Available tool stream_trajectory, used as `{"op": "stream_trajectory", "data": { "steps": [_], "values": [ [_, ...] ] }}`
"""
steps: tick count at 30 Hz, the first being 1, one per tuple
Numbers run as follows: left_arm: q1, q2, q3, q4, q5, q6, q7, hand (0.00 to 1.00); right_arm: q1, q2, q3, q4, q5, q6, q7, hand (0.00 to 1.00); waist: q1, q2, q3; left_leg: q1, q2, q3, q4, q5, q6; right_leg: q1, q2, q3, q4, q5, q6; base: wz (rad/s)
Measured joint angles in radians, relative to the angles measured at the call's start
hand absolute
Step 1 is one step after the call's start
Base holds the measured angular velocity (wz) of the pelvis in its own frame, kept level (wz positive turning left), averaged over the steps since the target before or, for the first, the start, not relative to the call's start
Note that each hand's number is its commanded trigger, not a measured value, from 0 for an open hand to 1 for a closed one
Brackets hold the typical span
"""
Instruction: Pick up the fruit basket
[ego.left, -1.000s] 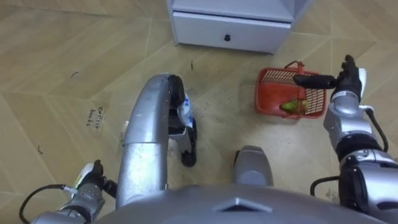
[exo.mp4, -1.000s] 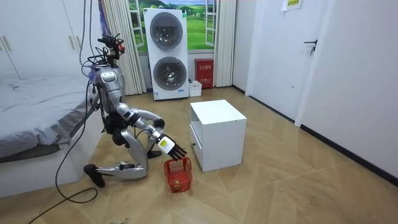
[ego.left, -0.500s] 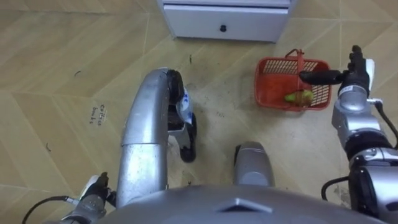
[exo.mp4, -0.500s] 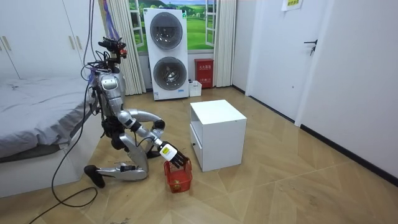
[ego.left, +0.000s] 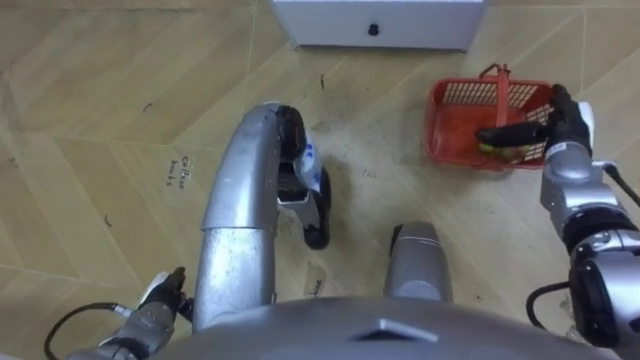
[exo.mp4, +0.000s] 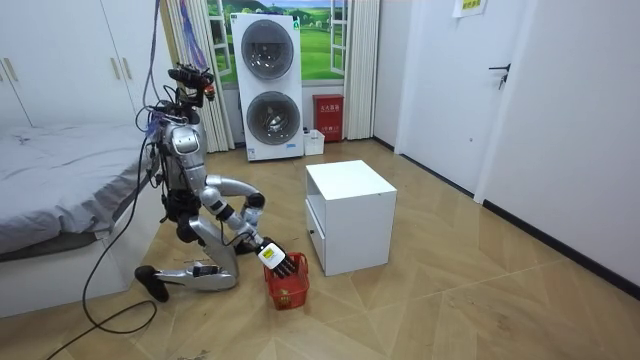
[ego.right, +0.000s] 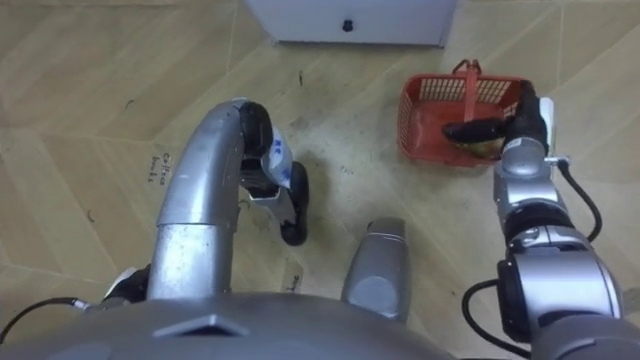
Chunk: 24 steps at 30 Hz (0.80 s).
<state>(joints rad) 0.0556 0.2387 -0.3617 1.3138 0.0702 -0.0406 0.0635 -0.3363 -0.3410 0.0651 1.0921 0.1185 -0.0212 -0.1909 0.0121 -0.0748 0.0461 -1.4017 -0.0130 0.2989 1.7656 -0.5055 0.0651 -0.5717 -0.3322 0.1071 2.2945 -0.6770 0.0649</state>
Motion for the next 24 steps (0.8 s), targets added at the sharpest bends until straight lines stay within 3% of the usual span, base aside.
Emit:
{"op": "stream_trajectory", "data": {
  "steps": [6,11,23,24],
  "values": [
    [0.000,0.000,-0.042,0.000,0.000,0.007,-0.029,0.00,-0.031,-0.019,0.013,0.039,0.016,0.000,0.023,0.00,0.023,0.003,0.0002,-0.007,0.000,0.000,-0.002,0.004,-0.001,-0.015,-0.001,0.000,0.004,-0.001,0.002,0.01],
    [-0.007,0.000,-0.055,-0.002,0.000,0.009,-0.052,0.00,-0.059,-0.046,0.016,0.088,0.084,-0.001,0.044,0.00,0.040,0.022,0.0009,-0.013,0.000,0.003,-0.003,0.007,0.001,-0.022,-0.002,0.002,0.006,-0.002,0.003,0.00],
    [-0.011,0.000,-0.058,-0.018,-0.001,0.009,-0.067,0.00,-0.059,-0.056,0.024,0.109,0.150,-0.002,0.083,0.00,0.071,0.019,0.0034,-0.023,-0.003,0.021,-0.018,0.009,-0.001,-0.043,-0.019,0.013,0.005,-0.002,0.004,0.01],
    [-0.011,0.000,-0.059,-0.018,-0.001,0.009,-0.072,0.00,-0.059,-0.057,0.024,0.109,0.151,-0.003,0.084,0.12,0.071,0.019,0.0035,-0.023,-0.003,0.022,-0.019,0.009,-0.001,-0.044,-0.020,0.013,0.005,-0.002,0.004,0.00]
  ]
}}
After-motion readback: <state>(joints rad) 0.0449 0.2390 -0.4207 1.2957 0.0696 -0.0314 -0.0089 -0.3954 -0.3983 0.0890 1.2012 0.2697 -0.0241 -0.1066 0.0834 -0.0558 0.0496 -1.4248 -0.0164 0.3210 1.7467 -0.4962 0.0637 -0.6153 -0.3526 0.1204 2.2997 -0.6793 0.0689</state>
